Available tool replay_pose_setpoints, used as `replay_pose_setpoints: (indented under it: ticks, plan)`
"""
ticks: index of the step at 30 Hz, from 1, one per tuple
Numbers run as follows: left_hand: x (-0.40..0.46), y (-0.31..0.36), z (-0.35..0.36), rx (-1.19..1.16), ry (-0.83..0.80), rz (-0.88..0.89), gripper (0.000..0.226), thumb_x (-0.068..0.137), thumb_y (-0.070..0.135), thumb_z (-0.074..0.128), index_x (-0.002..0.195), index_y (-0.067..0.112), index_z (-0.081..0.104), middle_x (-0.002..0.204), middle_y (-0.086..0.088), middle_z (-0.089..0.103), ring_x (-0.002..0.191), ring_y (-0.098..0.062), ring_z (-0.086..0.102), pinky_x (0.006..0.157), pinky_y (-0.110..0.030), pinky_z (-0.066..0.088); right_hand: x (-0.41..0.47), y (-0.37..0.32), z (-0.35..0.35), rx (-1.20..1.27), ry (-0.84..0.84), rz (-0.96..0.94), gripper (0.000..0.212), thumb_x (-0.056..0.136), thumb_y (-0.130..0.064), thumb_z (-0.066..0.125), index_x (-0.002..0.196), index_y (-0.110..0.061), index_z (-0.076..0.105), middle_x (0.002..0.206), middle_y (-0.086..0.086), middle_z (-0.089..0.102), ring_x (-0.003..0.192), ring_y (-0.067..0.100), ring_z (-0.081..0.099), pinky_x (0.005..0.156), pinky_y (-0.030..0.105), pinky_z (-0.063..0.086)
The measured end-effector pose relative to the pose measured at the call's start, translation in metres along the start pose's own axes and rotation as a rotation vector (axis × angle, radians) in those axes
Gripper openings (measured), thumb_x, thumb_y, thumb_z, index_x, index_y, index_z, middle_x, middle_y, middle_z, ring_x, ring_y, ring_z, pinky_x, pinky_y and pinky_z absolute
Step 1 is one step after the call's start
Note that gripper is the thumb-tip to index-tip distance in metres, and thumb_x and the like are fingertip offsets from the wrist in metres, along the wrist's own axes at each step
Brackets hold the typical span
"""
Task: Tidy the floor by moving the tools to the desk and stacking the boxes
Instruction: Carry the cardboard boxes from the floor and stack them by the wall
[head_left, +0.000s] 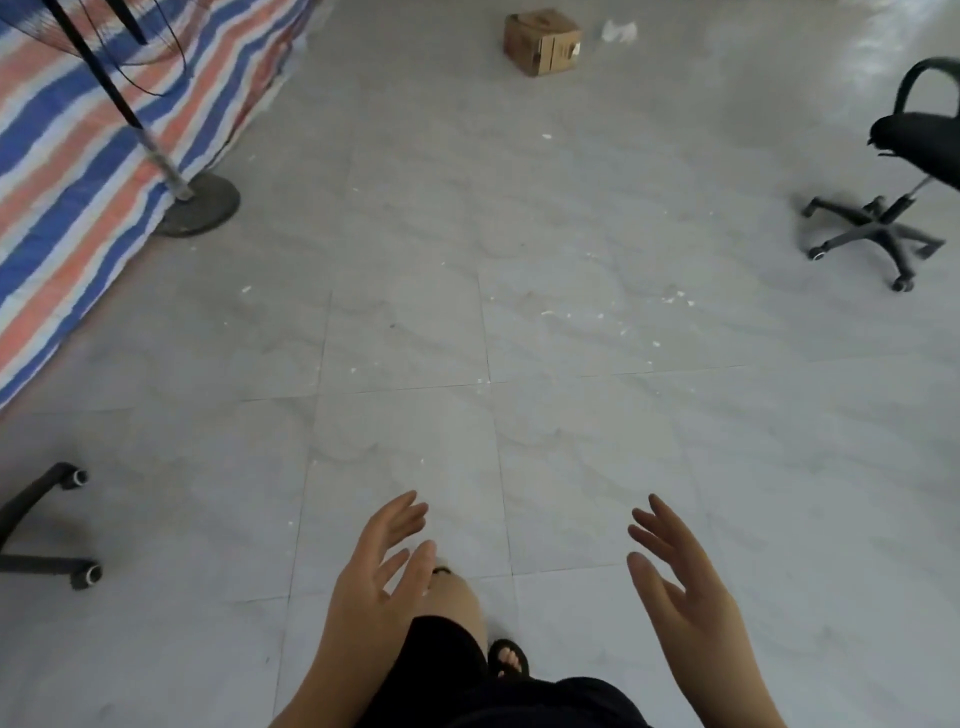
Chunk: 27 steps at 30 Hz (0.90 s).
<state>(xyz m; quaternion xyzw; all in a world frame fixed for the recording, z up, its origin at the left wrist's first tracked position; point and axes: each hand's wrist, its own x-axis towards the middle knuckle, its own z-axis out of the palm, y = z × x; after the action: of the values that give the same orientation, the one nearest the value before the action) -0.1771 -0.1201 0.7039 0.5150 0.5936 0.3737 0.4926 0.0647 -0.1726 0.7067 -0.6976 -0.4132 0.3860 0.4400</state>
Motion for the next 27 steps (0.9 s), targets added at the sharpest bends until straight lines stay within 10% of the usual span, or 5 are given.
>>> replay_pose_setpoints:
  ticks: [27]
  plan:
    - [0.661,0.173,0.173,0.069,-0.006,0.096,0.04,0.09,0.014,0.06,0.115,0.042,0.047,0.113,0.03,0.059,0.109,0.01,0.055,0.084,-0.006,0.045,0.686,-0.109,0.0,0.06,0.065,-0.029,0.05,0.089,-0.008,0.057,0.127,-0.038,0.044,0.123,-0.014,0.058,0.107,-0.013,0.055,0.074,0.001,0.043]
